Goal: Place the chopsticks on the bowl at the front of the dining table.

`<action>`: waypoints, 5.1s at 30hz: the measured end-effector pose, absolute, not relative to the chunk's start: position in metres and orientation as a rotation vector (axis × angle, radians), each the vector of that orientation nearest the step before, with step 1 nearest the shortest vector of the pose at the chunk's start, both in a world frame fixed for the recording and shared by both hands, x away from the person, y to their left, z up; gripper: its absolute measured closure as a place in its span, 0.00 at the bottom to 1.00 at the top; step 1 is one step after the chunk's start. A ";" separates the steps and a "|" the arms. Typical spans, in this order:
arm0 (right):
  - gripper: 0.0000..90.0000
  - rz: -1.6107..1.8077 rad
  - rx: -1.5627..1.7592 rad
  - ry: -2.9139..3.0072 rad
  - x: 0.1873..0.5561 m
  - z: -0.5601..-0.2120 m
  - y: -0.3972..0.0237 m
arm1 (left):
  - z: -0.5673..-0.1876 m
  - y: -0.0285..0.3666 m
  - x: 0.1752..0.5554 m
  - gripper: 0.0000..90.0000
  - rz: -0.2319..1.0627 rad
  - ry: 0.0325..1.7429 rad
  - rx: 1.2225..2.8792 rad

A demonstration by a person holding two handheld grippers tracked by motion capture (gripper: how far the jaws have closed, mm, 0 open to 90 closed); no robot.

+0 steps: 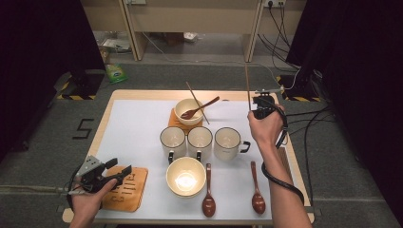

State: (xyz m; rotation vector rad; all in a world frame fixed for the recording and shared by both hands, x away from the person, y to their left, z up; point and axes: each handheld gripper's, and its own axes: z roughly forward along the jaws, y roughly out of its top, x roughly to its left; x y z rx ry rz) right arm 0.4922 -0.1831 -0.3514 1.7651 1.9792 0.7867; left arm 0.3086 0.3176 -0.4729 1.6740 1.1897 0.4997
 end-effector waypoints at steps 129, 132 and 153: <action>0.95 0.832 1.717 2.036 0.521 -0.358 -0.132 | -0.472 0.318 0.309 0.30 0.500 1.189 1.674; 0.95 0.831 1.717 2.039 0.522 -0.358 -0.131 | -0.472 0.319 0.309 0.30 0.500 1.189 1.673; 0.95 0.842 1.700 2.045 0.525 -0.359 -0.122 | -0.471 0.319 0.309 0.30 0.499 1.188 1.666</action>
